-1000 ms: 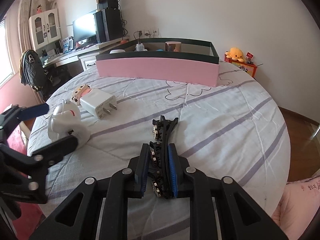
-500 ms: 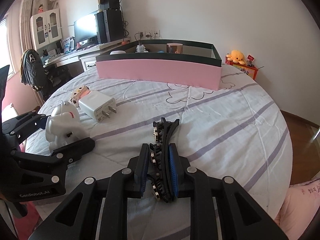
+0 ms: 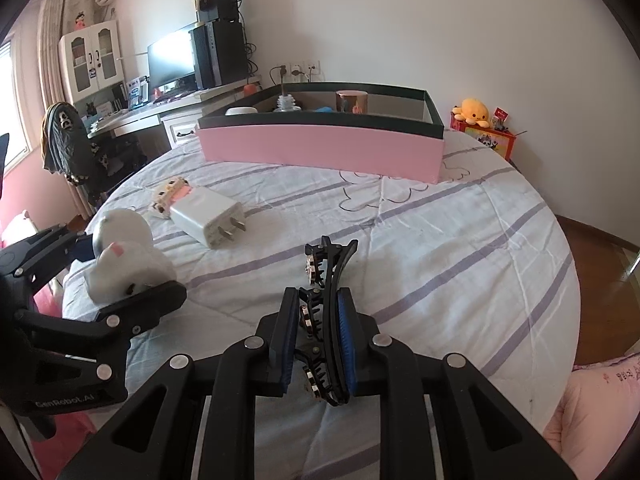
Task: Organize rigid objects
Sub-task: 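Grasp the black hair clip with the right tool while the left tool grasps the white figurine, then lift the hair clip and white figurine and carry both over the pink box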
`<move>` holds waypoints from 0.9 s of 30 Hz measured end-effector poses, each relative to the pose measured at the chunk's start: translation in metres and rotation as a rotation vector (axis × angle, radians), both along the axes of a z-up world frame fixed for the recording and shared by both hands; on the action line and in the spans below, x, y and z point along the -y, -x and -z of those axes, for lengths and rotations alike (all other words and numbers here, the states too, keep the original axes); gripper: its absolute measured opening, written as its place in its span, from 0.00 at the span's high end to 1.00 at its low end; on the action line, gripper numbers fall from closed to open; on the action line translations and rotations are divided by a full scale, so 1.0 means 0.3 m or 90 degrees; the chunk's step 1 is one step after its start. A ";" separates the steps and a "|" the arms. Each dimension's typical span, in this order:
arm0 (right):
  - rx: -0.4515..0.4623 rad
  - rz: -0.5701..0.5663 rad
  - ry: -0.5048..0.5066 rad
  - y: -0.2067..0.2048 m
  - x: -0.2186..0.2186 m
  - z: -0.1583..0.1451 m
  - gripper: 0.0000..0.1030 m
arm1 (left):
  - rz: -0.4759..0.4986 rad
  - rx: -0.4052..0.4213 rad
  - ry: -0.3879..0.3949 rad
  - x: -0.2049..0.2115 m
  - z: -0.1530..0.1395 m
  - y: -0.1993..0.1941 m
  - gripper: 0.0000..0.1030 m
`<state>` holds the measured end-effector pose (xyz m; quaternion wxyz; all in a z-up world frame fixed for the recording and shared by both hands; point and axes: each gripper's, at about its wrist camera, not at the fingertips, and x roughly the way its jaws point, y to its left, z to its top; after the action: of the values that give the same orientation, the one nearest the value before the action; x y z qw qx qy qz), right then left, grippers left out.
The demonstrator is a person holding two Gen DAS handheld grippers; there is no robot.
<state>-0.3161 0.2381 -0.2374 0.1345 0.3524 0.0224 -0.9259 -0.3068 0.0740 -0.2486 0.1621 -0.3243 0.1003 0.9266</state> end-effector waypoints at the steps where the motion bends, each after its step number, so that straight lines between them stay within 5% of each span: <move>1: -0.003 -0.002 0.002 -0.005 0.001 -0.011 0.81 | 0.000 -0.004 -0.002 0.003 -0.010 -0.004 0.30; 17: -0.067 -0.007 0.014 -0.037 0.004 -0.159 0.81 | 0.001 -0.052 -0.049 0.056 -0.142 -0.040 0.31; 27: -0.155 -0.015 0.016 -0.090 0.017 -0.343 0.81 | -0.079 -0.165 -0.078 0.147 -0.359 -0.108 0.31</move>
<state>-0.2890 0.2329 -0.1345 0.1461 0.2356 0.0312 -0.9603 -0.2744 0.0299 -0.1408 0.1095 -0.1973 0.0430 0.9733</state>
